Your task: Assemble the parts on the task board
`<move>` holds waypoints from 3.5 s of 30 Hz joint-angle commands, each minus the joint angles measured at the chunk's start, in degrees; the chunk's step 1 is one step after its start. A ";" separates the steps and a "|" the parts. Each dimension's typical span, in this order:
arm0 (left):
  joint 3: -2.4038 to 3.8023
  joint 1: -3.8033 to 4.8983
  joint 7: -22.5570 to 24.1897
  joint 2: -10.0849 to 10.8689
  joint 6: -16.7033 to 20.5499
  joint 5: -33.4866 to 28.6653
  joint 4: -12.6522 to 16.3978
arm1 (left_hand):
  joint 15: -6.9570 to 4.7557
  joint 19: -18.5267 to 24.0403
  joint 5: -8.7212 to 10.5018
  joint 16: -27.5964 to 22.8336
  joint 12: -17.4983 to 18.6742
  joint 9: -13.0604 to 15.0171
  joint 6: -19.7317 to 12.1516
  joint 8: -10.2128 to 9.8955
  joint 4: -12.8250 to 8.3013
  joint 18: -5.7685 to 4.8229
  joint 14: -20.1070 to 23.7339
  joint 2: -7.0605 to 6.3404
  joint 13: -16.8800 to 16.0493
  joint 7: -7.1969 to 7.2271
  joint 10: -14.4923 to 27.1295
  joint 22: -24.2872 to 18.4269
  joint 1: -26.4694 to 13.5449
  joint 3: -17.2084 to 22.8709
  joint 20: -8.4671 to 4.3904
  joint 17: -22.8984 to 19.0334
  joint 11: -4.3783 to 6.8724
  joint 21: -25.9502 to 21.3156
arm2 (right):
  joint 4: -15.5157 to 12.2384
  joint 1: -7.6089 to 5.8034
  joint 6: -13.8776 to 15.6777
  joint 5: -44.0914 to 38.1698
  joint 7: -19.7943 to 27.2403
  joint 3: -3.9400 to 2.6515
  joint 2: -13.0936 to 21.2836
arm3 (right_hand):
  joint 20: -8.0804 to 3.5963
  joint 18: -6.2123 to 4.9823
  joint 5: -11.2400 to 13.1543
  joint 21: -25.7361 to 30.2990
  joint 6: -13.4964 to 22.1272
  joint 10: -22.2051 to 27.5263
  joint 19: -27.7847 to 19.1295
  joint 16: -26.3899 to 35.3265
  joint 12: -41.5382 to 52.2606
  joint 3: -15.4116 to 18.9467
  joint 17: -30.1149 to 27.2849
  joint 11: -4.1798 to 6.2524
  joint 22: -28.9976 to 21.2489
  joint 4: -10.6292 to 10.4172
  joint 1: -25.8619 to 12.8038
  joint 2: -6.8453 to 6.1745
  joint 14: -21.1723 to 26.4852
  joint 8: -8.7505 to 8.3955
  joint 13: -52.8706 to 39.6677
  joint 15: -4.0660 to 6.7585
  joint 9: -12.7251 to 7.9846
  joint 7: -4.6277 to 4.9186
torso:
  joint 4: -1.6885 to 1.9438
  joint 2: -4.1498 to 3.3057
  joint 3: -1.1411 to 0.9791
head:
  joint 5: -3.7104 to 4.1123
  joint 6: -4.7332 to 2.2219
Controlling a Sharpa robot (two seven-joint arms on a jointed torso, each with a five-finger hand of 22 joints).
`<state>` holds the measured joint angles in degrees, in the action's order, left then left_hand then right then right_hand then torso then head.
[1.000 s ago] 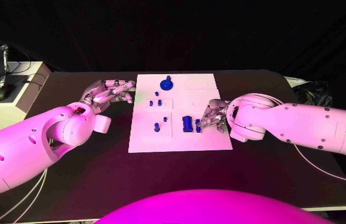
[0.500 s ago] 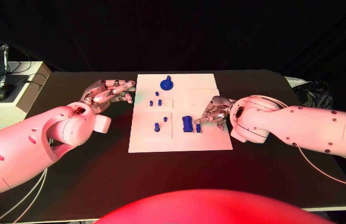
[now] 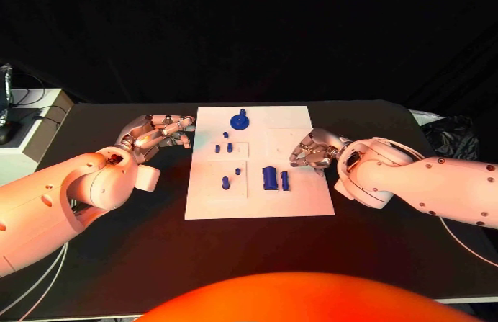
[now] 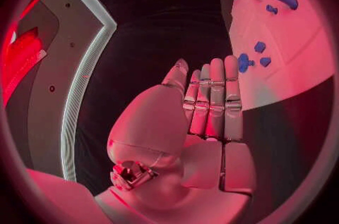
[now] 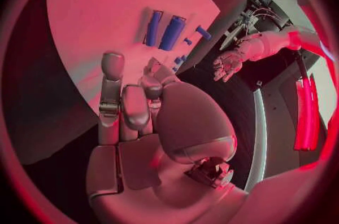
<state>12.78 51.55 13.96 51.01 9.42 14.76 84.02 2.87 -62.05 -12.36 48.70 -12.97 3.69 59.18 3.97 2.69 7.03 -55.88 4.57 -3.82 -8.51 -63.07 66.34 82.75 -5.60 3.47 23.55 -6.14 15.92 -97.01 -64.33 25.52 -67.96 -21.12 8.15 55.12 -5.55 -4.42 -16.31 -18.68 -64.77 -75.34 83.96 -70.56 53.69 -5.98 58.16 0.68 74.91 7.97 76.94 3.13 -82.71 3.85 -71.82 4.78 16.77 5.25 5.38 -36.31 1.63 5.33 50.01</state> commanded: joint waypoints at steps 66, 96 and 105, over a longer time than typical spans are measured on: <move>0.04 -0.30 0.37 -0.10 -0.79 0.27 -0.04 | 0.38 -0.37 0.01 0.14 -0.39 0.05 -0.63 -0.23 0.21 0.22 0.24 -0.17 -0.06 -0.09 0.47 0.25 -0.33 -0.02 0.01 -0.08 0.08 -0.40 | 3.13 4.36 -4.21 -9.51 5.17 0.00 -2.69 | 0.32 -1.51 1.12 -3.09 -4.24 -0.96 1.26 -0.08 1.08 -10.30 0.80 -0.18 2.99 5.74 -1.36 -0.02 -0.14 0.04 0.27 -0.14 -12.91 0.28 | 0.01 -0.01 0.01 | -0.24 -0.01; 0.04 -0.33 0.26 0.06 -0.67 0.29 0.00 | 0.48 -0.35 0.03 0.10 -0.41 0.06 -1.06 -0.21 0.20 0.24 0.36 -0.26 -0.07 -0.31 0.77 0.28 -0.36 -0.08 0.07 -0.14 -0.07 -0.62 | 2.61 4.37 6.75 -11.49 7.40 0.00 -2.21 | 0.46 -1.52 2.60 -2.90 -1.99 -0.27 1.32 -0.12 -0.19 -9.89 1.20 -0.64 2.90 4.43 -1.27 -0.61 -0.18 -0.19 1.10 -0.33 -13.03 0.93 | 0.02 0.00 0.02 | -0.39 -0.01; 0.04 -0.34 0.25 0.06 -0.69 0.29 -0.01 | 0.49 -0.35 0.03 0.10 -0.46 0.06 -1.20 -0.22 0.18 0.25 0.37 -0.26 -0.07 -0.36 0.81 0.29 -0.32 -0.08 0.09 -0.15 -0.08 -0.66 | 2.10 4.47 3.92 -9.76 7.70 0.00 -1.97 | 0.51 -1.54 2.79 -2.86 -2.98 -0.57 1.40 -0.15 0.49 -9.78 1.28 -0.42 2.88 3.50 -1.42 -0.15 -0.19 0.00 0.81 -0.28 -12.94 0.47 | 0.03 -0.03 0.00 | -0.37 -0.01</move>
<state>12.78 51.24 13.91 51.12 9.40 14.93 83.90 3.08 -62.06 -12.36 48.70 -13.26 3.69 58.34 3.97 2.69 7.03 -55.67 4.57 -3.82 -8.93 -62.66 66.58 82.75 -5.60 3.47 23.47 -6.14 15.59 -94.76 -59.94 30.64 -78.54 -14.42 8.14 53.14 -5.05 -5.27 -13.75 -21.79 -67.53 -75.91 83.57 -70.55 53.93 -15.83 59.38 0.11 74.95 11.76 75.36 2.39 -83.02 3.95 -70.94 4.50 3.82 5.88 5.41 -36.30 1.64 4.91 50.01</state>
